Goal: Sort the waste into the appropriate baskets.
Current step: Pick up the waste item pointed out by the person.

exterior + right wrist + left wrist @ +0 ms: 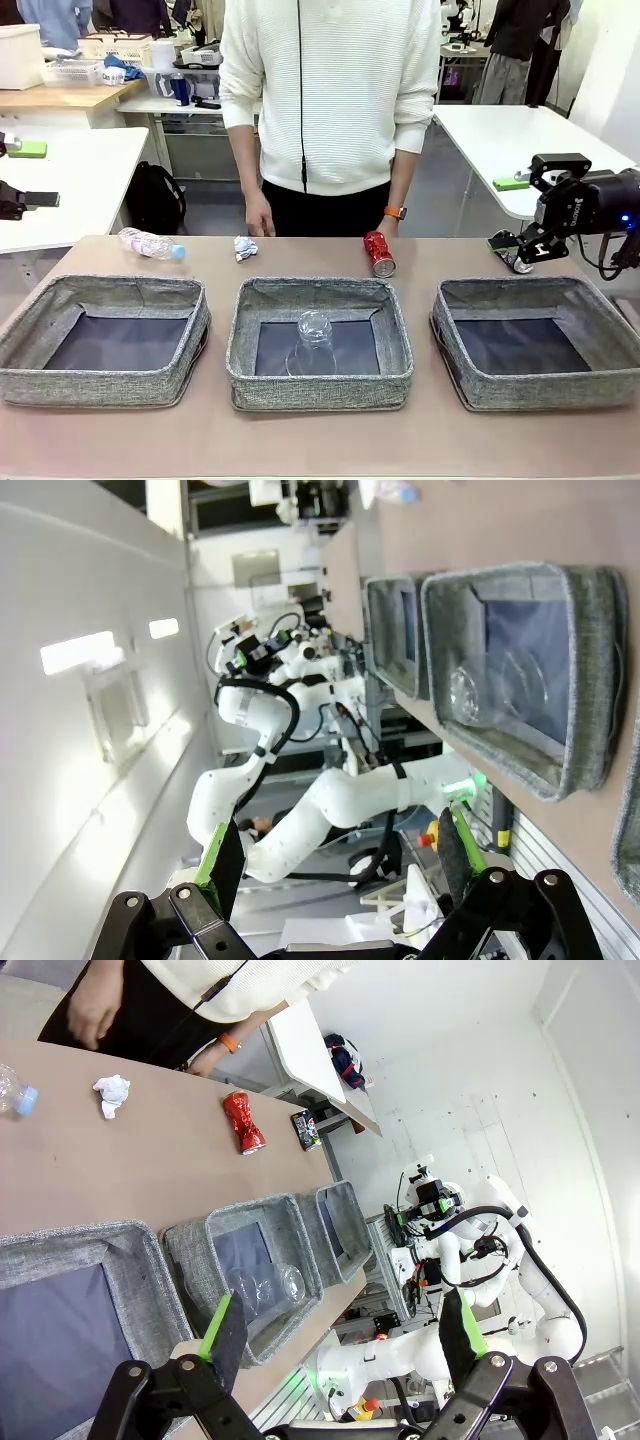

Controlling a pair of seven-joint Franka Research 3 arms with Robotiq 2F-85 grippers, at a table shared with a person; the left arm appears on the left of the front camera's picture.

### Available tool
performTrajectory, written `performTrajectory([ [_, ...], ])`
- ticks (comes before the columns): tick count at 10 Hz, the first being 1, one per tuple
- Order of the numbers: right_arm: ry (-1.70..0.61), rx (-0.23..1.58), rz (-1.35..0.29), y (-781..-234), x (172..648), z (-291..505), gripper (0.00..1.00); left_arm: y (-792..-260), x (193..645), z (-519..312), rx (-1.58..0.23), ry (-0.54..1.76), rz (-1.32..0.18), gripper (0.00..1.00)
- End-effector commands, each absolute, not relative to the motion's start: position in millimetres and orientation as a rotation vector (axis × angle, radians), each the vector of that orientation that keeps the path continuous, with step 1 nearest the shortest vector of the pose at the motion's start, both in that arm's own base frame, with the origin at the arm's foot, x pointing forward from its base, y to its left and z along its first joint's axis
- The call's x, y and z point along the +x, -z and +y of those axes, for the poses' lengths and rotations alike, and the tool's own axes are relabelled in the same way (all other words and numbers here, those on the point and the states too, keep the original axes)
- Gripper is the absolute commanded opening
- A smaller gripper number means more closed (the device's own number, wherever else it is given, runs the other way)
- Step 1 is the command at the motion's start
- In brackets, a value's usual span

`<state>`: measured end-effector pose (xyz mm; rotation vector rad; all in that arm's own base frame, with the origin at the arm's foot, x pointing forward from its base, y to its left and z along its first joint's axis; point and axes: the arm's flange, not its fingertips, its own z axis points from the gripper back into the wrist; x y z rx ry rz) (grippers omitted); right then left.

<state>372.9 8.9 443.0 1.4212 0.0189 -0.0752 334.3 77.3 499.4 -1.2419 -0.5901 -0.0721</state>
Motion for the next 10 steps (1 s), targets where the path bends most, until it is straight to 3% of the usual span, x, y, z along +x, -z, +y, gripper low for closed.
performTrajectory([
  [1, 0.063, 1.429, 0.021, -447.0, 375.9, 9.8, 1.00, -500.2, 334.8, 76.3, -1.260, 0.087, -0.614, 1.00],
  [10, 0.063, 1.429, 0.021, -447.0, 375.9, 9.8, 1.00, -500.2, 334.8, 76.3, -1.260, 0.087, -0.614, 1.00],
])
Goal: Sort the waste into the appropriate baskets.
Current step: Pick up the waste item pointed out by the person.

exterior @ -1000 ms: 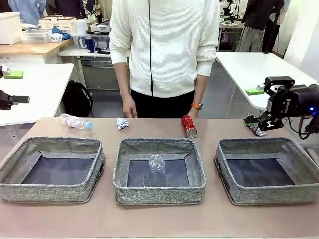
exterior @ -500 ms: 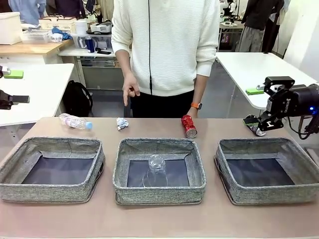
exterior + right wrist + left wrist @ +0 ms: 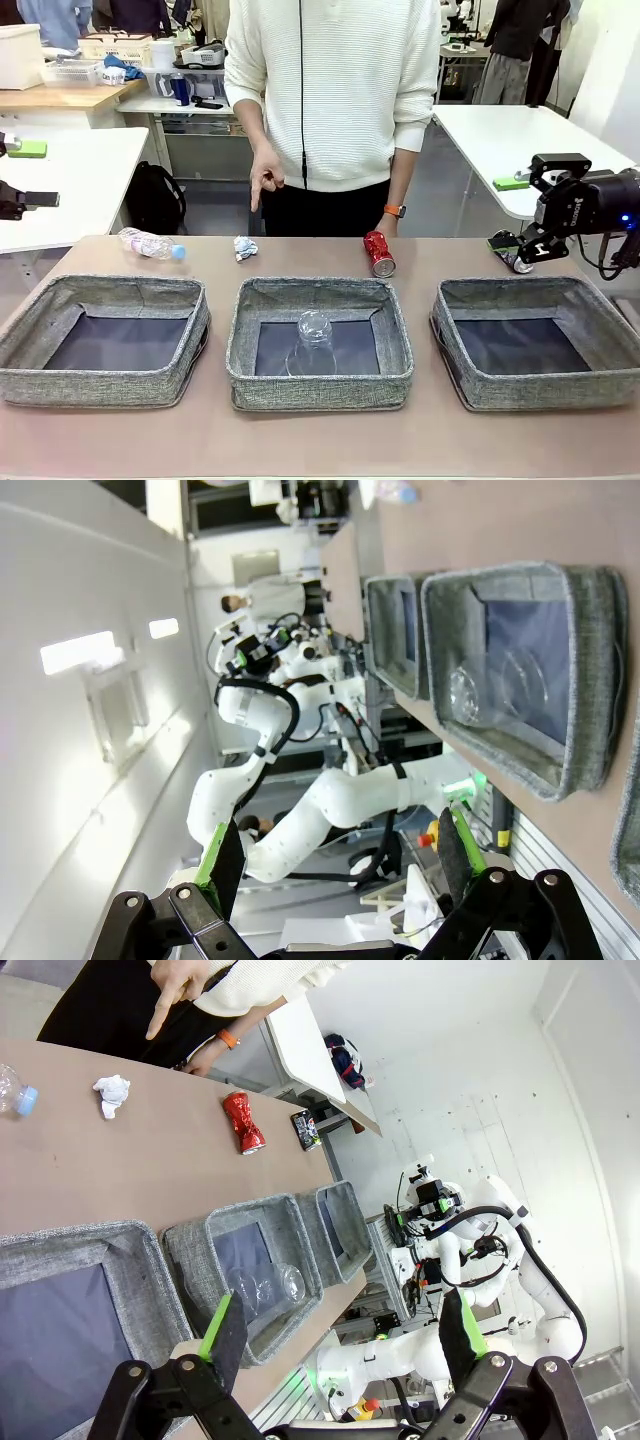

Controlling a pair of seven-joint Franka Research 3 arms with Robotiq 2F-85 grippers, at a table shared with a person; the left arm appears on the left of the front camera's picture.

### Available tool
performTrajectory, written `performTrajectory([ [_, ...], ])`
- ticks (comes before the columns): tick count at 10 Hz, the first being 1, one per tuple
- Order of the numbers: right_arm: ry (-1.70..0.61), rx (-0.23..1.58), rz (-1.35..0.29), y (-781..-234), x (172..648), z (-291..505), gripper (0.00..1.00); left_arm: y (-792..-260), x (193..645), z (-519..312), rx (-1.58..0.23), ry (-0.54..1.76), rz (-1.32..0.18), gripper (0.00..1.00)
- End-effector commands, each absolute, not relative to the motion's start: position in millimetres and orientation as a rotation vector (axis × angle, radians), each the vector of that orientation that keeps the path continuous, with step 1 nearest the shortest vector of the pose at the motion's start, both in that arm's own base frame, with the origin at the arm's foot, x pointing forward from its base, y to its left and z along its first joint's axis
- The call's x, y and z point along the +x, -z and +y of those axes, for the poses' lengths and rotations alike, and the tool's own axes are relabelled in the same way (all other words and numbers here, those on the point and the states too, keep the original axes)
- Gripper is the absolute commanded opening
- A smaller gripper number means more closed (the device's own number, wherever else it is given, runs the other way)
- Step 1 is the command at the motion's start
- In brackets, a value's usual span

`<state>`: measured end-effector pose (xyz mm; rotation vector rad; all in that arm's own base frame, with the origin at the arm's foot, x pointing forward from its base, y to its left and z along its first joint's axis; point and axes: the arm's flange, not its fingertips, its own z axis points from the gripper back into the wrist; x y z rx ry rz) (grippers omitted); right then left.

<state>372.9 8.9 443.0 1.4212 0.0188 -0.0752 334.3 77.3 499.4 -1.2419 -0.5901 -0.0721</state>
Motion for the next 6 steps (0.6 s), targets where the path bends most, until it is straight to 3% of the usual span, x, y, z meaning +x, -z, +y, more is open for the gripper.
performTrajectory([
  [1, 0.063, 1.429, 0.021, -447.0, 375.9, 9.8, 1.00, -500.2, 334.8, 76.3, -1.260, 0.087, -0.614, 1.00],
  [3, 0.063, 1.429, 0.021, -447.0, 375.9, 9.8, 1.00, -506.8, 338.1, 65.5, -1.128, 0.067, -0.629, 1.00],
  [6, 0.063, 1.429, 0.021, -447.0, 375.9, 9.8, 1.00, -520.4, 352.8, -10.2, -0.655, 0.184, -0.736, 1.00],
])
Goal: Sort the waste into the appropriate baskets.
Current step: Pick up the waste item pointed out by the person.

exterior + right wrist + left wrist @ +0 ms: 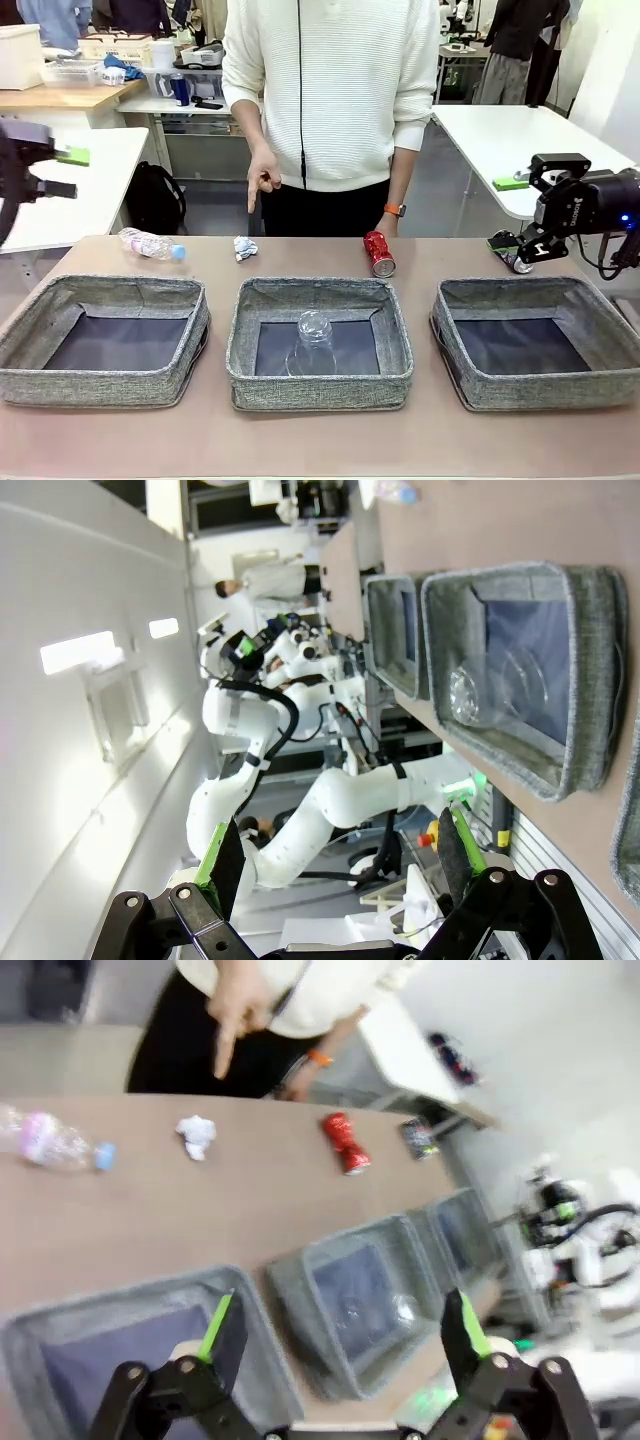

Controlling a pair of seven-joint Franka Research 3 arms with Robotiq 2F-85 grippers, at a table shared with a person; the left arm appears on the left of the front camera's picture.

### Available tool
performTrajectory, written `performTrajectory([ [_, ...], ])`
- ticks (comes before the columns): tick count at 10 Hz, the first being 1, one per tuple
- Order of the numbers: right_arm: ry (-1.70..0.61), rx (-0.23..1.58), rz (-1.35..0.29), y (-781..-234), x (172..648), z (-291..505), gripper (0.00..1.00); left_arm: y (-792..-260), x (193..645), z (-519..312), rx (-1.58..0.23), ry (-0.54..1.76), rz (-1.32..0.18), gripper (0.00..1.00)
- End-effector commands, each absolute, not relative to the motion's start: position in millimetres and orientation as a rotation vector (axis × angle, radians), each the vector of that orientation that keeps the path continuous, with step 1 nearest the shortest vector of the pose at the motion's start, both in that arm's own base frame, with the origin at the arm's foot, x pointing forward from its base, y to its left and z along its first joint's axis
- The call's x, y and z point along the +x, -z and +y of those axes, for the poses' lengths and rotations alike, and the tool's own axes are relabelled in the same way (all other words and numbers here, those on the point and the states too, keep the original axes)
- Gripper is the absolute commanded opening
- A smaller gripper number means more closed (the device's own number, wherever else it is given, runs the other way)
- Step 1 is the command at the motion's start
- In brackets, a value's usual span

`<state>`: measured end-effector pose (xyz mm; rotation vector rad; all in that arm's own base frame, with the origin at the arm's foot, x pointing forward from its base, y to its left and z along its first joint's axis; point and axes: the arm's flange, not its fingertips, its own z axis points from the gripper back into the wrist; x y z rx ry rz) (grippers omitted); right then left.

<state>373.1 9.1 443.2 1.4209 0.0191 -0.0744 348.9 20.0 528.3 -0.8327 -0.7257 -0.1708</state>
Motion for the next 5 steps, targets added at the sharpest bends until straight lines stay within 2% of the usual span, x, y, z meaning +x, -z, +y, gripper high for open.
performTrajectory([
  [1, 0.063, 1.429, 0.021, -447.0, 375.9, 9.8, 1.00, -514.7, 360.3, -38.9, -0.490, 0.230, -0.729, 1.00],
  [3, 0.063, 1.429, 0.021, -447.0, 375.9, 9.8, 1.00, -505.6, 365.1, -81.3, -0.291, 0.255, -0.764, 1.00],
  [4, 0.063, 1.429, 0.021, -447.0, 375.9, 9.8, 1.00, -502.1, 361.7, -97.5, -0.334, 0.289, -0.736, 1.00],
  [5, 0.063, 1.429, 0.021, -447.0, 375.9, 9.8, 1.00, -525.9, 362.2, -73.8, -0.398, 0.314, -0.802, 1.00],
])
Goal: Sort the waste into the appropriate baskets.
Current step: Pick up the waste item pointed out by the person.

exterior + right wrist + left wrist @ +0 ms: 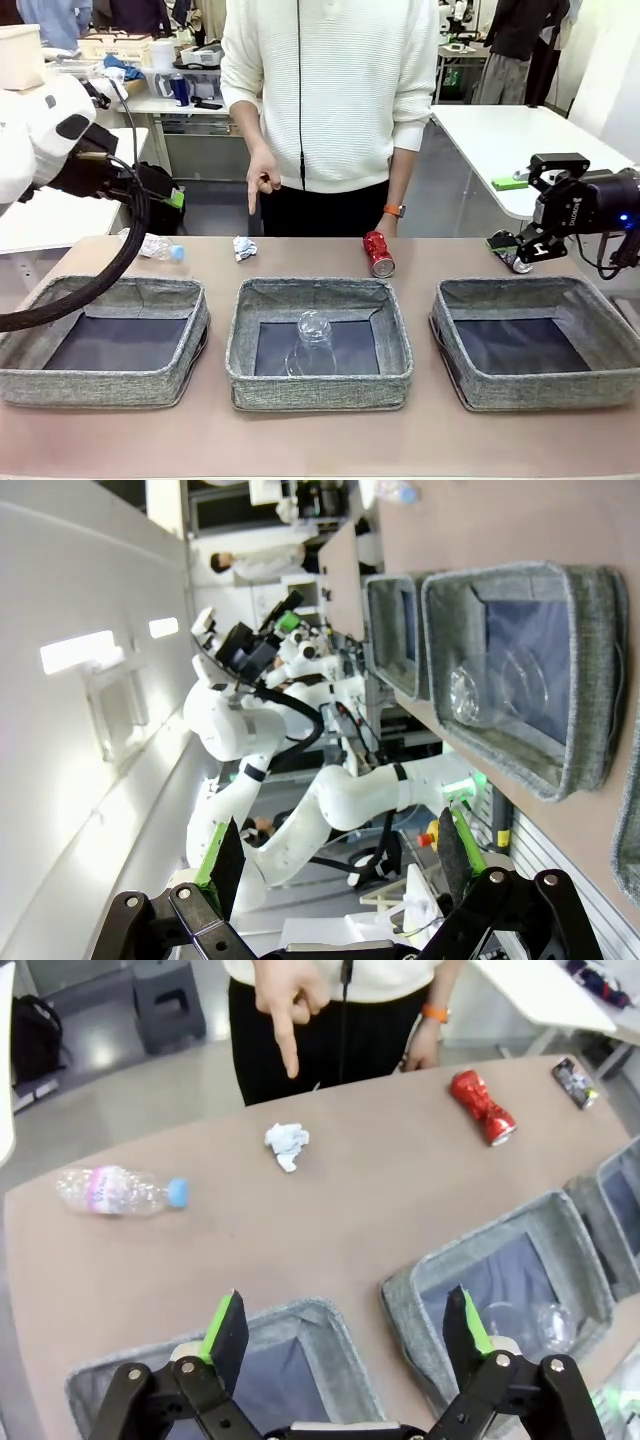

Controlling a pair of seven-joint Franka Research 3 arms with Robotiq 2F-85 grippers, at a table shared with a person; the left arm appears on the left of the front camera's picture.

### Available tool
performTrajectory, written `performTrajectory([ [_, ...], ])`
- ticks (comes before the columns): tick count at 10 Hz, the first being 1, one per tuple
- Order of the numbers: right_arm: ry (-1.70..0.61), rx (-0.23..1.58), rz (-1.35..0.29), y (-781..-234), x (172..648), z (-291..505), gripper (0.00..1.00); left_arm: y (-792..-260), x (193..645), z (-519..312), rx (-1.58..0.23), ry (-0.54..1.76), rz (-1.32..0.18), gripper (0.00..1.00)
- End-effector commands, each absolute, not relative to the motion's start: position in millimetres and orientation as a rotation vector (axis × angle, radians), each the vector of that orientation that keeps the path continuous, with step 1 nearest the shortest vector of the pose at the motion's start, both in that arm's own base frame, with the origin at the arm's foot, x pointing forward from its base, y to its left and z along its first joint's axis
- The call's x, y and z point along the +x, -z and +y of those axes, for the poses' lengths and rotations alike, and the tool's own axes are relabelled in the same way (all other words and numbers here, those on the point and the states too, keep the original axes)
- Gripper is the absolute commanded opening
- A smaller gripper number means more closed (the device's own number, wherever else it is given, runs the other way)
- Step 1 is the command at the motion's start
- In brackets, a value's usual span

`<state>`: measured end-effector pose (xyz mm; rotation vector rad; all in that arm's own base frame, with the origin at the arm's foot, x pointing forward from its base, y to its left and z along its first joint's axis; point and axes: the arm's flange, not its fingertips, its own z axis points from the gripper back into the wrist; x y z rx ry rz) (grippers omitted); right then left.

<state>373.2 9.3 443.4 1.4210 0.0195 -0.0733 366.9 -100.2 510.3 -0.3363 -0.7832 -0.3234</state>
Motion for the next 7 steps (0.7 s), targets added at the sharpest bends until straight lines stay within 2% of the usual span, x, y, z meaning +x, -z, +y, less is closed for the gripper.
performTrajectory([
  [1, 0.063, 1.429, 0.021, -447.0, 375.9, 9.8, 1.00, -525.9, 362.2, -73.8, -0.398, 0.314, -0.802, 1.00],
  [4, 0.063, 1.429, 0.021, -447.0, 375.9, 9.8, 1.00, -519.1, 365.5, -83.3, -0.367, 0.301, -0.794, 1.00],
  [5, 0.063, 1.429, 0.021, -447.0, 375.9, 9.8, 1.00, -523.2, 371.3, -79.5, -0.320, 0.184, -0.760, 1.00],
  [7, 0.063, 1.429, 0.021, -447.0, 375.9, 9.8, 1.00, -528.8, 407.1, -112.8, -0.220, 0.187, -0.651, 1.00],
])
